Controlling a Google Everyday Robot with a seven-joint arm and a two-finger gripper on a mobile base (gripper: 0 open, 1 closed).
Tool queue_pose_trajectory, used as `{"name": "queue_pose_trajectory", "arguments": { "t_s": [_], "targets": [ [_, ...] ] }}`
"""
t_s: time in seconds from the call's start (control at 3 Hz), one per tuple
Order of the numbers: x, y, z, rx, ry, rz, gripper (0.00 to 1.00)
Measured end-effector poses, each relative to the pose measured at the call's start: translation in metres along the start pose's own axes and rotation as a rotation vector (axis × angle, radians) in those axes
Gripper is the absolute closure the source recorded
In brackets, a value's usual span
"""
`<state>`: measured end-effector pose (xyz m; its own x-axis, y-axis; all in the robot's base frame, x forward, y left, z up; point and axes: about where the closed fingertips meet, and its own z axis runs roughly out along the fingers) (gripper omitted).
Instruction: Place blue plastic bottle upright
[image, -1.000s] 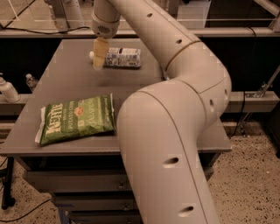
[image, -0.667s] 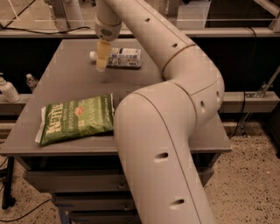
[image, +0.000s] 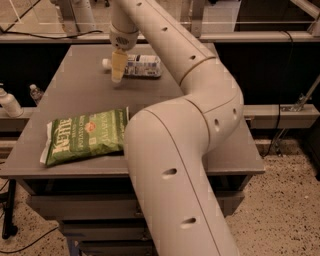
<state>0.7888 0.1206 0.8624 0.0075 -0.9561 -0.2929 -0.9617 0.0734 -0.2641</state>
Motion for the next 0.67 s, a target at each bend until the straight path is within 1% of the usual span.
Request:
{"name": "queue_pose_trajectory", "arguments": {
  "t_s": [0.33,0.67],
  "targets": [
    [0.0007,0.0015,0.0061,-0.021,-0.001,0.000,0.41],
    [-0.0021,-0.0003,0.0047,-0.022,-0.017,0.001,0.64]
  ]
}}
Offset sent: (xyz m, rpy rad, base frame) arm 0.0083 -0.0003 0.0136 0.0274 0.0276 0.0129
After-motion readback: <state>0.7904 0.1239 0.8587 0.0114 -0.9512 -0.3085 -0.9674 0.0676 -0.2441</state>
